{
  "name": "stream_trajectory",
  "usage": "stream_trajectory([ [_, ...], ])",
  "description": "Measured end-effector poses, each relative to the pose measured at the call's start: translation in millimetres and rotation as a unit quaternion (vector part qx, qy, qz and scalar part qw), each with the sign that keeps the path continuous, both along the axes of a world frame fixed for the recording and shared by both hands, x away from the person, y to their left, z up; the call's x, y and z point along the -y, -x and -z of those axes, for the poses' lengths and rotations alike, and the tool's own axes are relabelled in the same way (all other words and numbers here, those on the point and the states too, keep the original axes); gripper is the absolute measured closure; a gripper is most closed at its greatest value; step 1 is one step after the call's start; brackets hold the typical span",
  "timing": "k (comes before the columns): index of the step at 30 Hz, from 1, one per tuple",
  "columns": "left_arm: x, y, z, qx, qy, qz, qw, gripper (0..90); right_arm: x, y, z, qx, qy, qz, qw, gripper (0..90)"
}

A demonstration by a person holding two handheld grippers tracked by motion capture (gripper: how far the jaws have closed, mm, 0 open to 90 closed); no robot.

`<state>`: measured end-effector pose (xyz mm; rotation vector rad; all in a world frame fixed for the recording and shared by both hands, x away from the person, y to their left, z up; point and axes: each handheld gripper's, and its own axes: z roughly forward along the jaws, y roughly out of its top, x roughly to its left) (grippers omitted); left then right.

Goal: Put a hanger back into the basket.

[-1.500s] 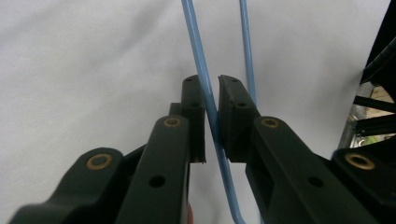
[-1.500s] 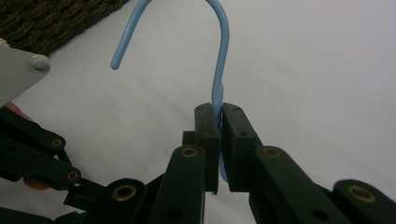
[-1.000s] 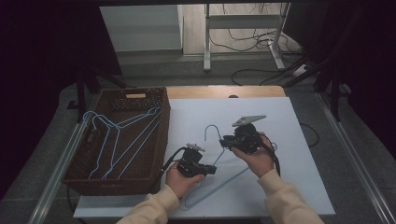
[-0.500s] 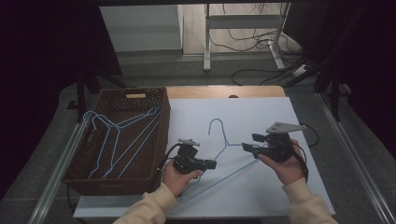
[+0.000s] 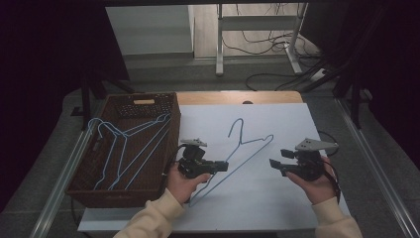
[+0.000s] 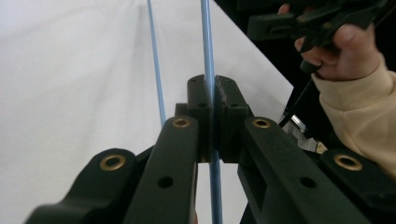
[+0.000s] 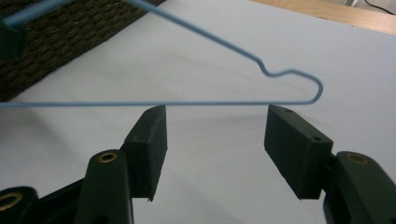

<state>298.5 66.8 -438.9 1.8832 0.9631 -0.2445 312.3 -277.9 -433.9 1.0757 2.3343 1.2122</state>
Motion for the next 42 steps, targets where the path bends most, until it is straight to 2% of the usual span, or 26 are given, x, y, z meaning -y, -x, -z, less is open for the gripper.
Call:
stream_trajectory([
  [7, -19.6, 1.3, -19.5, 0.017, 0.017, -0.007, 0.9997, 86.3, 1.2, -2.1, 4.4, 0.001, 0.012, -0.003, 0.9999, 39.1],
  [12, -39.6, 2.6, -34.6, 0.031, 0.032, -0.013, 0.9989, 86.3, 1.5, -4.2, 8.7, -0.002, 0.012, -0.002, 0.9999, 34.3],
  [24, -83.2, 10.4, -63.2, 0.061, 0.054, -0.033, 0.9961, 86.3, 0.2, -7.4, 16.8, -0.026, 0.014, -0.007, 0.9996, 30.8],
  [29, -102.1, 10.6, -68.4, 0.067, 0.059, -0.04, 0.9952, 86.3, -1.5, -7.5, 18.0, -0.027, 0.019, -0.01, 0.9994, 30.6],
  [36, -138.2, 11.8, -72.9, 0.076, 0.065, -0.07, 0.9925, 86.3, -2.3, -7.5, 19.4, -0.025, 0.029, -0.007, 0.9993, 29.9],
  [42, -166.3, 13.6, -71.3, 0.076, 0.076, -0.087, 0.9904, 86.3, -2.7, -8.1, 20.4, -0.026, 0.032, -0.006, 0.9991, 29.6],
])
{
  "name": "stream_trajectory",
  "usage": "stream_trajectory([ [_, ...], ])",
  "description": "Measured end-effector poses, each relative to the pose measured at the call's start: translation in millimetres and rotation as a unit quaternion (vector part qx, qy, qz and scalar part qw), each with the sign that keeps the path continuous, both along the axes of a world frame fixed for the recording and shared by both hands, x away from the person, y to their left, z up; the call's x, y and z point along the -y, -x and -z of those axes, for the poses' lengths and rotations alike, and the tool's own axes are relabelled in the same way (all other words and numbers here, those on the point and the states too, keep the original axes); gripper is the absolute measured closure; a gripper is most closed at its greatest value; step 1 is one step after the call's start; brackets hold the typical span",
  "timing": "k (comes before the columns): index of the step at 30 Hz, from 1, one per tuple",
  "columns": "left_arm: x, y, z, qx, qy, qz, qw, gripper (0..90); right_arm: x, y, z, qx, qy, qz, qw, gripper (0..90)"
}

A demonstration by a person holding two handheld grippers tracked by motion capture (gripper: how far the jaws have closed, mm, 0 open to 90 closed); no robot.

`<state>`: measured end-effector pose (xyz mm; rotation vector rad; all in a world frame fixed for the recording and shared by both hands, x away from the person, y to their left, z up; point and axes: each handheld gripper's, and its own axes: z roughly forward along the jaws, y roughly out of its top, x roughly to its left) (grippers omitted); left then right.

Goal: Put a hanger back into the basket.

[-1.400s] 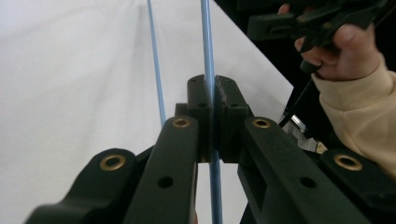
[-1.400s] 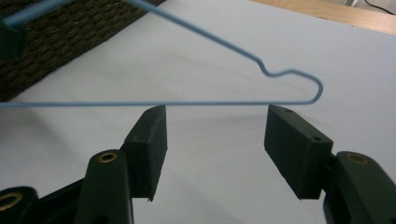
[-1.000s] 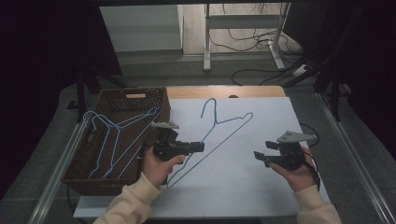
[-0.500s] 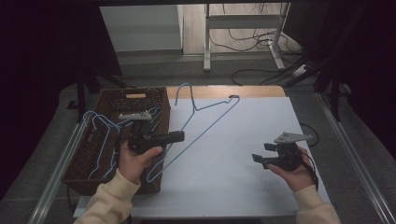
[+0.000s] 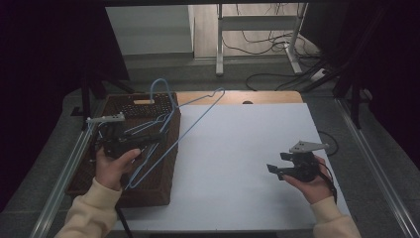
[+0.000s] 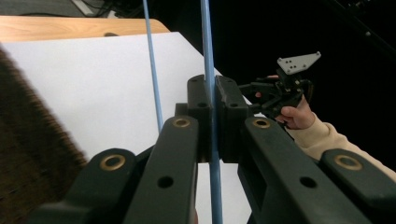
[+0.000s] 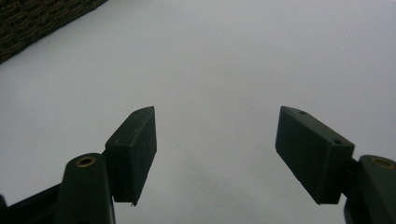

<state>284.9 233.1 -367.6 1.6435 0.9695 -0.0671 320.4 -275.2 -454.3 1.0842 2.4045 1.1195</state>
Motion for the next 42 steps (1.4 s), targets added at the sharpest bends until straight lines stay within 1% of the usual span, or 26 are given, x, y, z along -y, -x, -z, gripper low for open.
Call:
stream_trajectory([
  [5, -18.0, 1.8, 2.7, -0.001, -0.002, -0.016, 0.9999, 86.3, -0.4, -0.2, 0.6, 0.0, 0.002, -0.001, 1.0, 28.9],
  [10, -34.4, 2.0, 6.7, -0.005, -0.008, -0.033, 0.9994, 86.3, -0.4, -0.7, 1.3, -0.001, 0.003, 0.0, 1.0, 28.8],
  [14, -49.0, 3.7, 10.6, -0.007, -0.008, -0.047, 0.9988, 86.3, -0.4, -0.9, 1.7, -0.002, 0.003, 0.0, 1.0, 28.8],
  [20, -71.0, 6.3, 16.9, -0.01, -0.015, -0.067, 0.9976, 86.3, -0.9, -1.1, 2.7, -0.005, 0.007, 0.0, 1.0, 28.7],
  [22, -79.1, 6.0, 20.1, -0.014, -0.013, -0.07, 0.9974, 86.3, -1.0, -1.2, 2.8, -0.005, 0.007, -0.001, 1.0, 28.8],
  [27, -97.4, 4.1, 31.4, -0.025, -0.014, -0.087, 0.9958, 86.3, -1.4, -1.4, 3.3, -0.006, 0.008, -0.001, 0.9999, 28.7],
  [30, -107.5, 4.0, 37.4, -0.034, -0.008, -0.099, 0.9945, 86.3, -1.5, -1.4, 3.6, -0.007, 0.009, -0.001, 0.9999, 28.7],
  [36, -117.9, 3.2, 45.6, -0.043, -0.011, -0.112, 0.9927, 86.3, -1.9, -1.7, 4.3, -0.008, 0.01, -0.001, 0.9999, 28.7],
  [42, -117.3, -1.2, 55.3, -0.059, -0.02, -0.114, 0.9916, 86.3, -2.2, -1.6, 4.5, -0.008, 0.011, -0.001, 0.9999, 28.7],
])
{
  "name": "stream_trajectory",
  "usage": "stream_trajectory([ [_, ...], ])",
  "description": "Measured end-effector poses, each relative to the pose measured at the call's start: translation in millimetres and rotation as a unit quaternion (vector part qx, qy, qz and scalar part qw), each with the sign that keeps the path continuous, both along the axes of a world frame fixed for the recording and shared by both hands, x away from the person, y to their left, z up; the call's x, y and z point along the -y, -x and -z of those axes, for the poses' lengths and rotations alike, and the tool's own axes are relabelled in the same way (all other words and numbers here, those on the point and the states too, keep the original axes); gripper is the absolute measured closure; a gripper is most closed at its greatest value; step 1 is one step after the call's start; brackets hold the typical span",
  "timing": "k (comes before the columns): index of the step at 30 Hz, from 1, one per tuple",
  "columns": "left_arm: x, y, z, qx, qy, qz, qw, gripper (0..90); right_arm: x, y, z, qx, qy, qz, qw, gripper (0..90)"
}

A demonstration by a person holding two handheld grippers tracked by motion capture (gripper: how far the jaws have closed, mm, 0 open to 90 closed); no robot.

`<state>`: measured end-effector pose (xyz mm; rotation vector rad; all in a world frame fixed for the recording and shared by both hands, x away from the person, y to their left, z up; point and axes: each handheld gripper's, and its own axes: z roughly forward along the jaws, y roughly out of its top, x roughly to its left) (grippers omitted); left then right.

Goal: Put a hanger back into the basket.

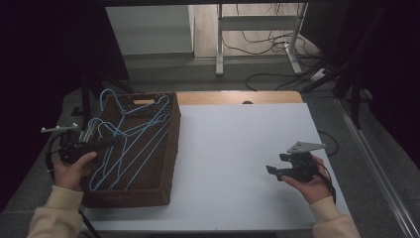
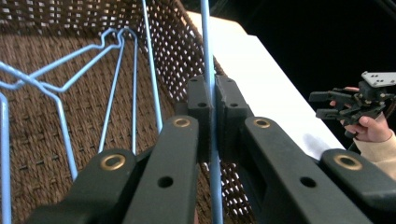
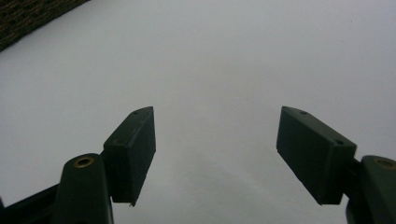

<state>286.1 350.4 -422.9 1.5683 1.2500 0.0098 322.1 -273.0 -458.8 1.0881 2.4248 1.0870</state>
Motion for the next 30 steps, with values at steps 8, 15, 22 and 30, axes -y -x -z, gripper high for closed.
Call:
stream_trajectory([
  [8, 3.8, -8.3, 7.2, -0.014, -0.015, 0.002, 0.9998, 85.9, 0.0, -0.3, 0.3, -0.001, 0.002, -0.001, 1.0, 28.7],
  [15, 8.8, -13.8, 12.0, -0.017, -0.02, 0.01, 0.9996, 86.0, 0.2, -0.4, 0.3, 0.0, 0.001, -0.001, 1.0, 28.7],
  [22, 12.5, -16.9, 18.4, -0.03, -0.031, 0.013, 0.999, 85.9, 0.0, -0.3, 0.0, 0.0, 0.002, -0.001, 1.0, 28.7],
  [30, 9.1, -21.6, 29.6, -0.065, -0.04, -0.005, 0.9971, 85.4, 0.5, -0.4, 0.1, -0.001, 0.001, 0.001, 1.0, 28.7],
])
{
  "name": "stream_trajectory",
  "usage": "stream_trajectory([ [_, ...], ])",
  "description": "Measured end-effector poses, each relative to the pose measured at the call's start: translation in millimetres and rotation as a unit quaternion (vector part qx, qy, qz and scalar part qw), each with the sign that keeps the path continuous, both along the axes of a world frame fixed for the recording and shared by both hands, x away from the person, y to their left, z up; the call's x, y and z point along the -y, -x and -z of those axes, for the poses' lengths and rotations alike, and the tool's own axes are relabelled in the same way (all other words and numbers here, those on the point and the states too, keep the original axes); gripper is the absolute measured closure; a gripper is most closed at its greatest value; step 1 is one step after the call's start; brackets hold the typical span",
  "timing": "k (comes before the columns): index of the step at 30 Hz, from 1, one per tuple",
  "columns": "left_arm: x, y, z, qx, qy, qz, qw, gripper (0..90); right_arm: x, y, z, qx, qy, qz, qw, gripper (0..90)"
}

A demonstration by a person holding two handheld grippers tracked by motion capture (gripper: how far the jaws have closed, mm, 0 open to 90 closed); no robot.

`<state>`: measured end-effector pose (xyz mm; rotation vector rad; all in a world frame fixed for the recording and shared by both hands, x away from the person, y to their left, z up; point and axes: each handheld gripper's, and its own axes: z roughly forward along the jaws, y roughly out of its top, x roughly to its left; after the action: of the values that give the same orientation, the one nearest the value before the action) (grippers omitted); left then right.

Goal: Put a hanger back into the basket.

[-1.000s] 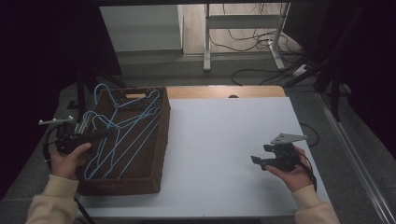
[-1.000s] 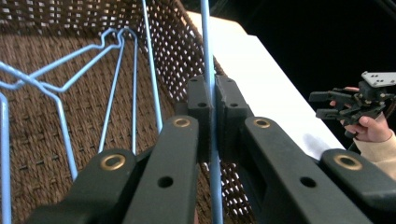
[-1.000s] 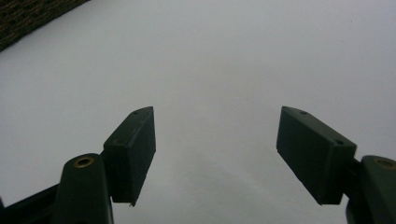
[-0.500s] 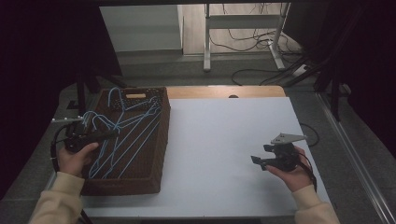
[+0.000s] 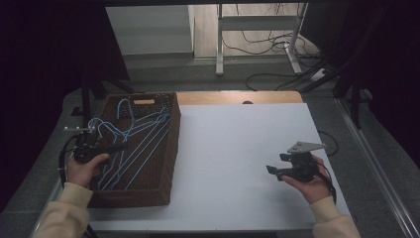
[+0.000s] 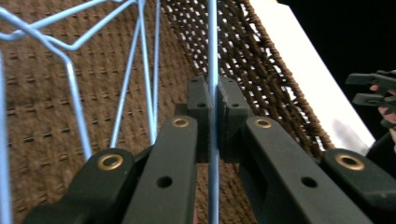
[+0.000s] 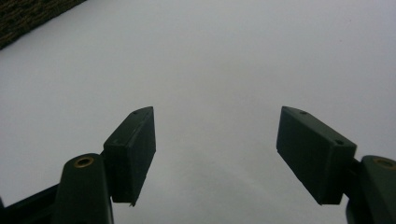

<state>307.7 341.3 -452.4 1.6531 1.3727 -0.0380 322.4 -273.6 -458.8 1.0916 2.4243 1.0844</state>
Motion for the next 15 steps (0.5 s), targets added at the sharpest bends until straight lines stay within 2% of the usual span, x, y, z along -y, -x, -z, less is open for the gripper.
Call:
stream_trajectory([
  [2, -1.3, -1.4, 1.3, -0.012, -0.018, -0.014, 0.9997, 81.5, 0.1, -0.1, 0.0, -0.001, 0.0, 0.001, 1.0, 28.7],
  [3, -2.4, -3.5, 3.7, -0.028, -0.042, -0.031, 0.9983, 74.7, 0.1, 0.0, -0.1, -0.001, 0.0, 0.001, 1.0, 28.7],
  [5, -2.3, -4.5, 5.5, -0.032, -0.062, -0.038, 0.9968, 64.1, 0.0, 0.2, -0.4, 0.0, 0.0, 0.0, 1.0, 28.7],
  [6, -1.9, -4.3, 5.5, -0.032, -0.074, -0.05, 0.9955, 61.7, 0.0, 0.3, -0.7, 0.0, 0.0, -0.002, 1.0, 28.7],
  [7, -1.6, -4.1, 4.8, -0.031, -0.08, -0.059, 0.9946, 54.1, -0.2, 0.3, -0.8, 0.0, 0.0, -0.002, 1.0, 28.7],
  [8, -1.4, -3.7, 3.9, -0.029, -0.086, -0.065, 0.9938, 50.2, -0.2, 0.3, -0.7, 0.0, 0.0, -0.002, 1.0, 28.7],
  [11, -0.1, -1.4, 0.0, -0.018, -0.1, -0.08, 0.9916, 43.6, -0.3, -0.1, -0.2, 0.0, 0.0, -0.002, 1.0, 28.7],
  [13, -0.1, 1.0, -3.3, -0.01, -0.098, -0.083, 0.9917, 40.6, -0.1, -0.2, -0.1, -0.001, 0.0, -0.002, 1.0, 28.7],
  [15, 0.8, 4.4, -7.4, 0.001, -0.091, -0.075, 0.993, 39.3, 0.0, -0.2, -0.1, 0.0, -0.001, -0.002, 1.0, 28.7],
])
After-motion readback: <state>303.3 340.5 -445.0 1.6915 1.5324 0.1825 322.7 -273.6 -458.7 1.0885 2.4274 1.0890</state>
